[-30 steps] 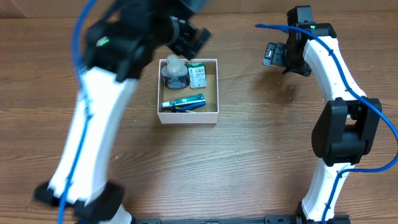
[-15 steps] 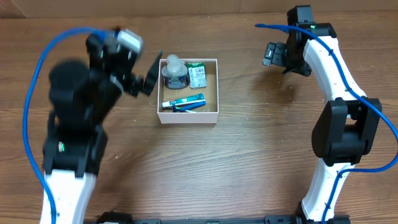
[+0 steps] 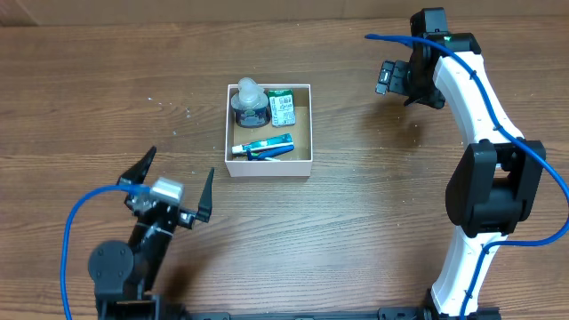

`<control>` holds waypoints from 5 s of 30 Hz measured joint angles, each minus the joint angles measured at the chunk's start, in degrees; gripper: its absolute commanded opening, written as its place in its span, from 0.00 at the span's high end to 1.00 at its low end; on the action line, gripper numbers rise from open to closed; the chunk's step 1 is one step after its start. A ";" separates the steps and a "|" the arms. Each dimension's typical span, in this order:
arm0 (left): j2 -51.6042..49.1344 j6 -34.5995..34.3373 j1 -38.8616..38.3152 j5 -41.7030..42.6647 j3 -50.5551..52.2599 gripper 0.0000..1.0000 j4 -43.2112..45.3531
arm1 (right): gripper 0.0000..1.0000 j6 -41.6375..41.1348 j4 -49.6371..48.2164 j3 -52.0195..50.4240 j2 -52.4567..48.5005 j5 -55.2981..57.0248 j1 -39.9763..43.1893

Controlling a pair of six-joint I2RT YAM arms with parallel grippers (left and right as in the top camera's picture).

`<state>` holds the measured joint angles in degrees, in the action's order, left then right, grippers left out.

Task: Pack container

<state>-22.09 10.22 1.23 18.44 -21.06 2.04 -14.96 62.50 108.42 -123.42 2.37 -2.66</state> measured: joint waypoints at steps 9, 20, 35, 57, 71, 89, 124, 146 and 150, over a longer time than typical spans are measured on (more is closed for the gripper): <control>12.72 -1.97 0.00 -1.64 10.62 0.00 1.03 | 0.00 -0.02 0.04 0.00 0.00 0.02 0.00; 19.74 -3.39 0.00 -2.08 19.21 0.00 1.03 | 0.00 0.00 0.04 0.00 0.00 -0.02 0.00; 21.22 -4.11 0.00 -6.10 20.55 0.00 -5.31 | 0.00 0.00 0.04 0.00 0.00 0.00 0.00; 21.22 -4.11 0.00 -6.27 20.55 0.00 -5.31 | 0.00 0.00 0.02 0.00 0.00 0.00 0.00; 21.22 -4.11 0.00 -6.29 20.55 0.00 -5.31 | 0.00 -0.02 -3.10 0.00 0.02 0.02 -0.20; 21.24 -4.13 0.00 -6.51 20.57 0.00 -5.29 | 0.00 8.22 -30.69 -31.34 55.36 2.56 -4.57; 21.33 -4.13 0.00 -6.71 20.59 0.00 -5.27 | 0.00 10.56 -57.51 -106.27 122.62 -7.89 1.55; 21.33 -4.11 0.00 -6.71 20.59 0.00 -5.27 | 0.00 11.19 -57.35 -107.36 122.68 -2.12 1.57; 21.33 -4.13 0.00 -6.71 20.59 0.00 -5.27 | 0.00 13.77 -57.31 -107.36 122.68 -2.58 1.57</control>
<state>-0.75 6.09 1.23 11.73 -0.47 -3.22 -1.19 5.19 1.06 -0.73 -0.21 -1.08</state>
